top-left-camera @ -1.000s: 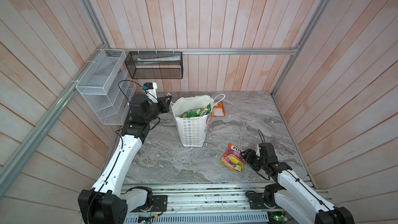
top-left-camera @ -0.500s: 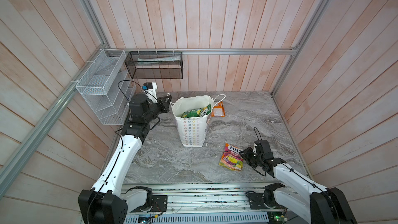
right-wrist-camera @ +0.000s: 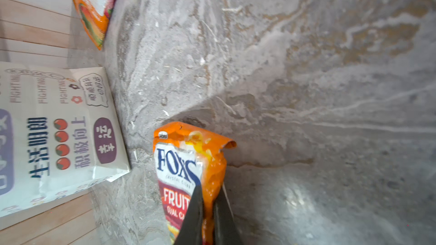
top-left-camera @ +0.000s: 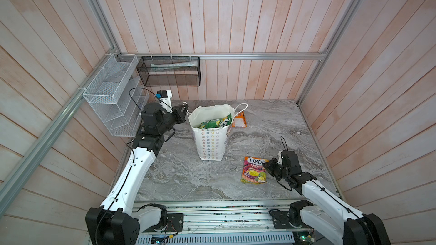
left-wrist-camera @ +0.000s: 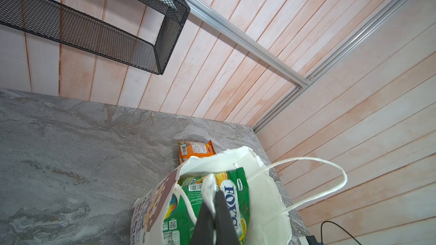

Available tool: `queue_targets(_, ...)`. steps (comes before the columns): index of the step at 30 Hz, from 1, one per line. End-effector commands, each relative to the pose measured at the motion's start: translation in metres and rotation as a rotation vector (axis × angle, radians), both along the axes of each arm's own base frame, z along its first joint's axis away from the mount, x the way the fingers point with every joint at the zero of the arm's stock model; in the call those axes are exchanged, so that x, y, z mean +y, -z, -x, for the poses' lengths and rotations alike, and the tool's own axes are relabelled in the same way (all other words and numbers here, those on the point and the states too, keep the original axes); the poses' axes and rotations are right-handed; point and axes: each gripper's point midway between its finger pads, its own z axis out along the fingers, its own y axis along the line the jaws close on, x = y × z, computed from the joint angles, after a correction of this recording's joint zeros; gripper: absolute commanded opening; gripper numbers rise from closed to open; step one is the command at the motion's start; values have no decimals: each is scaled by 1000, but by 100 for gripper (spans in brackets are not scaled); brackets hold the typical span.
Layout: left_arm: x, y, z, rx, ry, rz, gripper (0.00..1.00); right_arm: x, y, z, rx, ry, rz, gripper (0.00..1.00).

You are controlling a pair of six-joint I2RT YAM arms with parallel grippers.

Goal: Place the snacks into the paper bag
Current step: Pick up the snack from the bottom-center of the table, then place the snack in the paper bag.

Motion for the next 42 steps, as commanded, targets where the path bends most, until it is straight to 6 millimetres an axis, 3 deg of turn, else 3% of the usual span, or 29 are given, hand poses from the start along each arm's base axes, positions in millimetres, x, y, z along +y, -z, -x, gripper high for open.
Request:
queue_targets(1,-1,-20,6,-73,18,22,0,3,-47,-19,-119,-29,25,0)
queue_targets(4,0,-22,7,-80,14,16,0,-2,-85,-34,-207,-17,72,0)
queue_targets(7,2,-18,4,-70,4,14,0,-5,-135,-50,-327,-8,109,0)
queue_targets(16,0,-25,9,-85,20,32,0,-18,-320,-84,-816,123,116,0)
queue_targets(20,0,-26,10,-92,24,33,0,5,-401,-87,-1014,81,78,0)
queue_targets(24,4,-24,7,-79,27,56,0,56,-454,-89,-1144,-37,87,0)
queue_targets(29,8,-23,6,-76,24,74,0,114,-482,-92,-1226,-176,54,0)
queue_targets(32,6,-24,6,-71,42,97,0,152,-481,-94,-1236,-286,19,0)
queue_targets(36,8,-22,5,-68,34,94,0,194,-463,-96,-1215,-402,0,0)
queue_targets(42,10,-22,4,-64,34,101,0,230,-417,-105,-1110,-517,-59,0)
